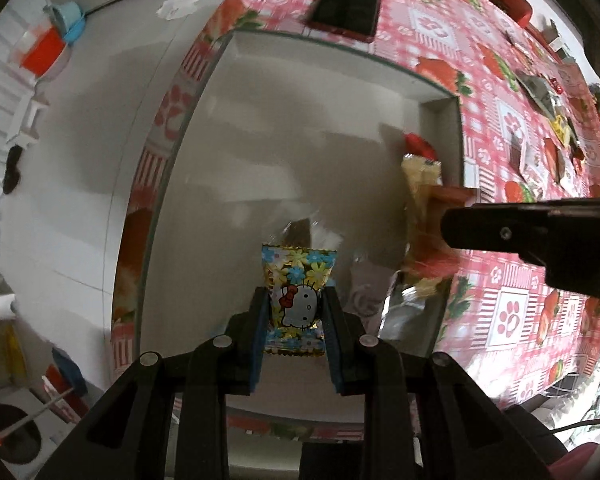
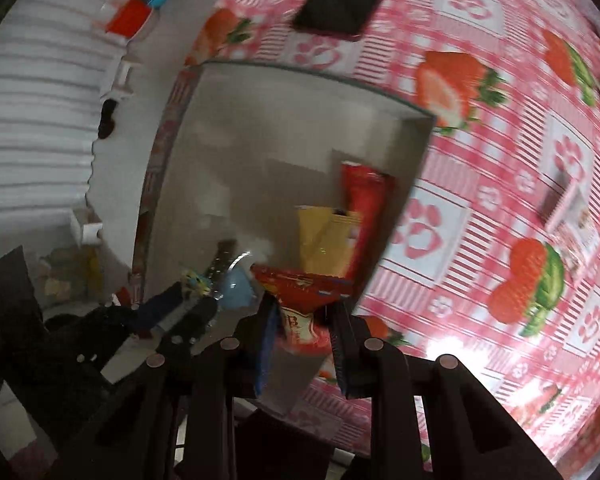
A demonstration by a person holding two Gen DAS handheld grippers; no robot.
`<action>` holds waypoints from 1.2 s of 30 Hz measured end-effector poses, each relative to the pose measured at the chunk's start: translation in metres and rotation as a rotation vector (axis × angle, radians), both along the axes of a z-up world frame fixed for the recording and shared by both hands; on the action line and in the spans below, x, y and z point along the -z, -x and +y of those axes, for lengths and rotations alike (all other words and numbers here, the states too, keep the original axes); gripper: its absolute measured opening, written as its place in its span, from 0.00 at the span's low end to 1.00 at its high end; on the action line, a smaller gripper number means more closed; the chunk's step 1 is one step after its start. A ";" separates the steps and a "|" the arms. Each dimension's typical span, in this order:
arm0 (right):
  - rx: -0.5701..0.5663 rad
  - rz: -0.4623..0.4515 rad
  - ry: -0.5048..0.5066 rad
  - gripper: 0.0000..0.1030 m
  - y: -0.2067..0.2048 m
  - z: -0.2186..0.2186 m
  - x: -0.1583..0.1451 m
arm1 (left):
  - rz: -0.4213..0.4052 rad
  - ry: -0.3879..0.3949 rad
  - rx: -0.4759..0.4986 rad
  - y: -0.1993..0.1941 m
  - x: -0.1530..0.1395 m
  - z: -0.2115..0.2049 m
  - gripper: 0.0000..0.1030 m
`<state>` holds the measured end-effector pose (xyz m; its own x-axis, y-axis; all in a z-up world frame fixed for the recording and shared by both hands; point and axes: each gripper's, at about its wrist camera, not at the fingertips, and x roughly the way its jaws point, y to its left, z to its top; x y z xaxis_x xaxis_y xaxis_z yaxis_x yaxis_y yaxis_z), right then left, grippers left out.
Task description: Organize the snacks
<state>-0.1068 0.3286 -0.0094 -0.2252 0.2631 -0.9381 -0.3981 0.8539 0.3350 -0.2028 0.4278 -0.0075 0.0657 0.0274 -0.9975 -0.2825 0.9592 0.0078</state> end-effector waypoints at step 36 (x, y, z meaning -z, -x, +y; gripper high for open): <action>0.550 0.076 0.188 1.00 0.001 -0.240 0.046 | 0.005 0.155 0.208 -0.091 -0.016 -0.135 0.75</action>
